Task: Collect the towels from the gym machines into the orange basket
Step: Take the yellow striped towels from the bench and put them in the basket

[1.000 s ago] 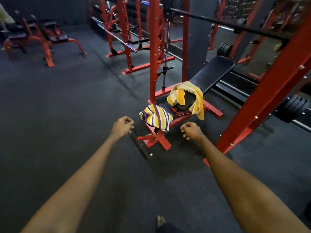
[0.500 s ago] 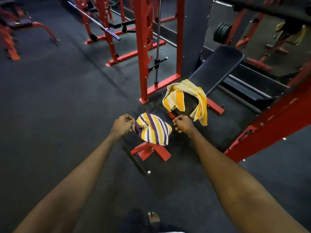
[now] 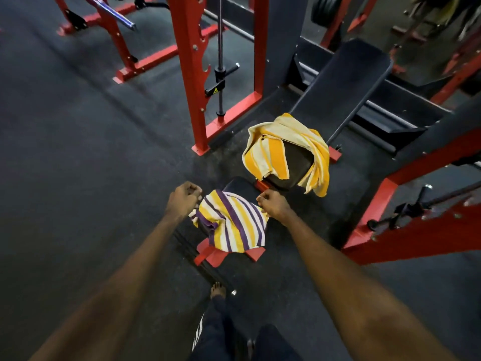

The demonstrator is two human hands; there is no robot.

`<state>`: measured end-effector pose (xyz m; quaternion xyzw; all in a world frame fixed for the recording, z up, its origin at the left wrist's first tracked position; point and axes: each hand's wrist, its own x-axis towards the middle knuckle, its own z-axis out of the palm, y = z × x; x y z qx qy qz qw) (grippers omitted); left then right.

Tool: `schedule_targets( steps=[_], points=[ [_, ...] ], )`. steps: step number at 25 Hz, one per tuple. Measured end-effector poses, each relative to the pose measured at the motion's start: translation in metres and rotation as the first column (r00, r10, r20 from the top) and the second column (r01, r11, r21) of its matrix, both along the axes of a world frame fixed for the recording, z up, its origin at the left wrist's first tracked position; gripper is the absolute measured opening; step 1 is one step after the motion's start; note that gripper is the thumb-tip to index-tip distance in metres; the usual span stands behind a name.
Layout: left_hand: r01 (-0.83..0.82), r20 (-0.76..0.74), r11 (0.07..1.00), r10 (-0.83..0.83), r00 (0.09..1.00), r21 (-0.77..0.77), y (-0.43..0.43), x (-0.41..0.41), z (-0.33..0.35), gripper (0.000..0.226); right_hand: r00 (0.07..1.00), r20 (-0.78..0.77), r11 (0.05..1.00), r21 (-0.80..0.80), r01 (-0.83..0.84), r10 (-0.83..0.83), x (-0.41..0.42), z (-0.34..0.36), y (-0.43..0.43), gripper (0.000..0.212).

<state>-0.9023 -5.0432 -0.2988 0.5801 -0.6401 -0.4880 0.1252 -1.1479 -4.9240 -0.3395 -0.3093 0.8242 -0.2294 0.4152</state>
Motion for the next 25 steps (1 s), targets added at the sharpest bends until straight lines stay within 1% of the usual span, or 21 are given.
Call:
schedule_targets(
  steps=[1, 4, 8, 11, 13, 14, 15, 16, 18, 19, 20, 23, 25],
  points=[
    [0.001, 0.003, 1.000, -0.001, 1.000, 0.017, -0.014, -0.001, -0.017, 0.015, 1.000, -0.003, 1.000, 0.024, -0.007, 0.007, 0.001, -0.016, -0.014, 0.018],
    [-0.001, 0.039, 0.997, -0.002, 0.999, 0.079, -0.053, -0.006, -0.073, 0.019, 0.996, -0.032, 0.993, 0.090, -0.079, 0.082, 0.004, -0.076, -0.055, 0.042],
    [-0.003, 0.043, 0.991, -0.003, 0.999, 0.131, -0.091, -0.019, -0.145, 0.012, 0.981, -0.058, 0.970, 0.167, -0.175, 0.187, 0.004, -0.162, -0.096, 0.064],
    [-0.013, 0.044, 0.990, 0.007, 0.999, 0.140, -0.102, -0.029, -0.181, 0.010, 0.956, -0.096, 0.942, 0.224, -0.250, 0.276, 0.005, -0.214, -0.113, 0.092],
    [-0.012, 0.047, 0.989, 0.005, 0.999, 0.145, -0.107, -0.036, -0.201, 0.009, 0.930, -0.108, 0.908, 0.283, -0.309, 0.350, 0.008, -0.245, -0.123, 0.111],
    [-0.025, 0.037, 0.989, 0.020, 0.999, 0.148, -0.110, -0.042, -0.208, 0.010, 0.912, -0.122, 0.888, 0.312, -0.339, 0.391, 0.010, -0.257, -0.128, 0.117],
    [-0.039, 0.024, 0.988, 0.036, 0.999, 0.152, -0.111, -0.048, -0.214, 0.011, 0.893, -0.146, 0.870, 0.339, -0.358, 0.425, 0.014, -0.266, -0.131, 0.118],
    [-0.044, 0.008, 0.987, 0.044, 0.999, 0.157, -0.113, -0.054, -0.218, 0.012, 0.875, -0.187, 0.863, 0.350, -0.365, 0.446, 0.019, -0.271, -0.131, 0.114],
    [-0.051, -0.022, 0.984, 0.056, 0.998, 0.169, -0.113, -0.069, -0.222, 0.016, 0.850, -0.248, 0.868, 0.320, -0.381, 0.465, 0.026, -0.271, -0.130, 0.089],
    [-0.060, -0.032, 0.984, 0.066, 0.997, 0.166, -0.114, -0.077, -0.221, 0.019, 0.848, -0.246, 0.869, 0.297, -0.396, 0.470, 0.026, -0.268, -0.127, 0.078],
    [-0.055, -0.033, 0.986, 0.061, 0.998, 0.157, -0.114, -0.089, -0.217, 0.021, 0.860, -0.214, 0.873, 0.279, -0.400, 0.462, 0.023, -0.262, -0.124, 0.072],
    [-0.011, -0.029, 0.992, 0.015, 0.999, 0.127, -0.114, -0.135, -0.193, 0.020, 0.924, -0.120, 0.916, 0.229, -0.331, 0.364, -0.009, -0.228, -0.108, 0.077],
    [0.059, -0.035, 0.993, -0.056, 0.998, 0.100, -0.109, -0.174, -0.169, 0.016, 0.953, -0.078, 0.942, 0.191, -0.274, 0.293, -0.048, -0.201, -0.090, 0.078]
  ],
)
